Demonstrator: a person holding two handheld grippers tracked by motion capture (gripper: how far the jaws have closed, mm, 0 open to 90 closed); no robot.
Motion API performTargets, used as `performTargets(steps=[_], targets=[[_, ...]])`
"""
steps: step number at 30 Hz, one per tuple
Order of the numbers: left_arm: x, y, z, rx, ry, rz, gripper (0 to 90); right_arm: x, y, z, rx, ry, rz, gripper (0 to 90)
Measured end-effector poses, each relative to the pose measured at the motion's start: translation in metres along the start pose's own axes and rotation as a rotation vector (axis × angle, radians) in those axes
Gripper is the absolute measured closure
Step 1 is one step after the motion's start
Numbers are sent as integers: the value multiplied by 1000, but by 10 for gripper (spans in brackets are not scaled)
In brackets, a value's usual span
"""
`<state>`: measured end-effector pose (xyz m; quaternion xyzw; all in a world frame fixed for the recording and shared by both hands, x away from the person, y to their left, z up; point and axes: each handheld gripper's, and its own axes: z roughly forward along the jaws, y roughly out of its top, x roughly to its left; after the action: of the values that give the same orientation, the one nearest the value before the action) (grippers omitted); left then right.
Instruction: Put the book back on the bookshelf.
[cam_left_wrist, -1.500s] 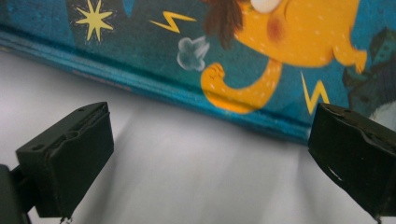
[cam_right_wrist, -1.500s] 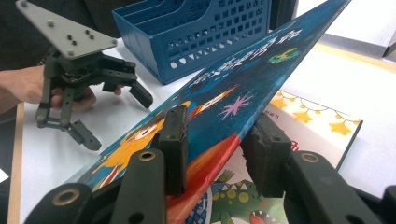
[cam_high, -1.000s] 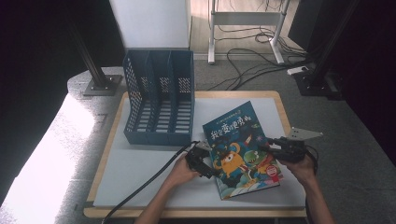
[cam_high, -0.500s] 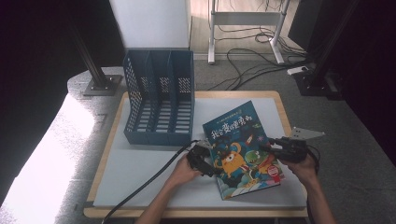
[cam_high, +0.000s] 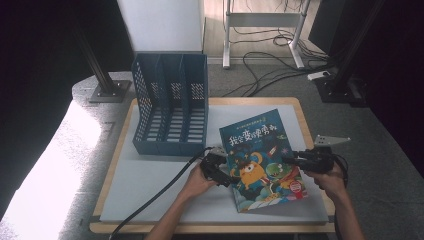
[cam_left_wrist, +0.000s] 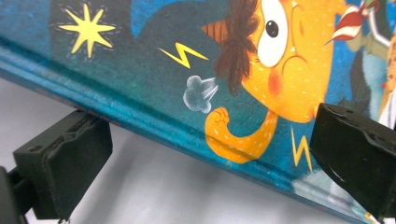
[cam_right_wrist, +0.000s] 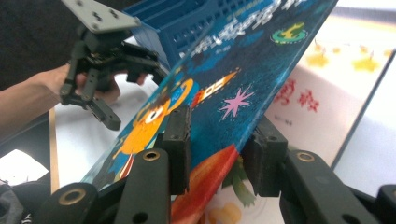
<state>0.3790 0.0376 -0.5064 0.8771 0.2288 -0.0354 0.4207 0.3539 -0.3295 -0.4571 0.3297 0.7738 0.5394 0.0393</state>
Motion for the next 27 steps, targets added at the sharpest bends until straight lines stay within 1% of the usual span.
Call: performTargets(steps=[1,2,3,4,11,15,17,19,22,24,26,27], targets=[[0,1,-1,0,3,1,0,0,0,0,0,0,0,634],[0,2,-2,-2,5,3,0,-2,-1,0,11,-2,15,633],[0,2,-3,-2,6,3,0,-4,-2,0,23,-7,42,630],[-1,3,-4,-6,5,2,0,-5,-2,0,31,-7,53,627],[-2,5,-4,-5,9,-3,0,-9,-6,1,46,-17,86,622],[-4,5,-4,0,14,-7,0,-10,-6,2,55,-21,95,617],[-5,6,-5,5,17,-9,0,-10,-6,3,71,-30,103,607],[-6,8,-6,4,17,-14,0,-11,-7,5,97,-46,114,584],[-7,9,-9,-9,6,-25,0,-12,-9,6,112,-56,118,574],[-8,10,-10,-19,-5,-38,0,-13,-10,5,106,-54,126,574],[-10,12,-10,-36,-28,-38,4,-14,-11,6,114,-60,126,562],[-10,12,-10,-36,-28,-38,15,-14,-12,7,118,-62,125,559]])
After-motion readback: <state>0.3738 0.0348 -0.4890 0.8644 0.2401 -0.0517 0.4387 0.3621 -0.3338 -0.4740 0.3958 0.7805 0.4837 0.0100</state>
